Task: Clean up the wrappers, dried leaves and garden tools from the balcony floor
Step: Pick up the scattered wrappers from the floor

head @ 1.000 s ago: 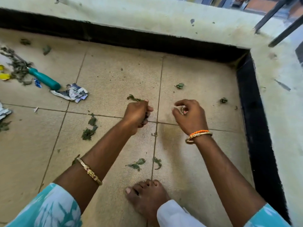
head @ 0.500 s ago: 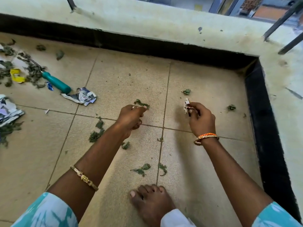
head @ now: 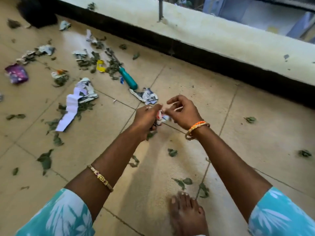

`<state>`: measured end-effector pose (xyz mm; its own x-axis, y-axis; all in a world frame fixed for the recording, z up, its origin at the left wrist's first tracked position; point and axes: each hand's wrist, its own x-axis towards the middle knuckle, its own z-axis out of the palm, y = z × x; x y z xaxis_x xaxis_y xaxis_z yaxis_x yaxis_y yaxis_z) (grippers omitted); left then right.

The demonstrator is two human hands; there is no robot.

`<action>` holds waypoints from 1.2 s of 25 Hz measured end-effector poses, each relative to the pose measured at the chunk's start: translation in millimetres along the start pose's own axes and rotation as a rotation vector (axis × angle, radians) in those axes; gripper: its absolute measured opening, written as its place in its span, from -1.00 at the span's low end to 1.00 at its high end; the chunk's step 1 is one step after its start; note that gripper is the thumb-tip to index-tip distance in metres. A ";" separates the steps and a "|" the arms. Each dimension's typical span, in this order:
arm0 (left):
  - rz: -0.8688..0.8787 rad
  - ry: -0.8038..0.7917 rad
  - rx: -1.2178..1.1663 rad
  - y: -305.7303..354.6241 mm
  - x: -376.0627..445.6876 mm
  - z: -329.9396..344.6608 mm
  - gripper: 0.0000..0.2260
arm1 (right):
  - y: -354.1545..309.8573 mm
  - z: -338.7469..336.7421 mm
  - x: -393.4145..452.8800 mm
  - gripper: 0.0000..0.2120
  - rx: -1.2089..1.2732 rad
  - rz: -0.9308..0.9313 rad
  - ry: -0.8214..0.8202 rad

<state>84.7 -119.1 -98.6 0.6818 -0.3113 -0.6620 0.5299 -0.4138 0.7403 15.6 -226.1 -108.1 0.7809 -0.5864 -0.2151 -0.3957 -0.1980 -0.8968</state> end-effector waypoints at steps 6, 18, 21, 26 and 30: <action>-0.067 0.311 -0.123 -2.3 5.5 -102.2 -0.81 | 1.1 61.6 71.3 -0.56 -0.667 -0.239 -0.200; 0.024 0.271 -0.518 -31.9 -11.3 -179.1 -0.81 | -10.5 122.4 68.7 -0.77 -0.403 -0.377 0.126; 0.117 0.245 -0.510 -42.0 -14.0 -179.9 -0.86 | -45.8 136.9 30.8 -0.91 -0.047 -0.344 -0.097; 0.128 0.157 -0.409 -54.1 -21.8 -171.8 -0.69 | -71.8 172.9 -22.0 -0.84 -0.129 -0.420 -0.397; 0.069 0.249 -0.459 -66.0 -25.5 -176.7 -0.60 | -70.8 193.5 -23.3 -0.87 -0.042 -0.214 -0.460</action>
<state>121.6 67.3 -109.8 0.7924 -0.0883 -0.6035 0.6080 0.0347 0.7932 118.9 -46.5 -114.4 0.9750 -0.1241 -0.1845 -0.2149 -0.3130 -0.9251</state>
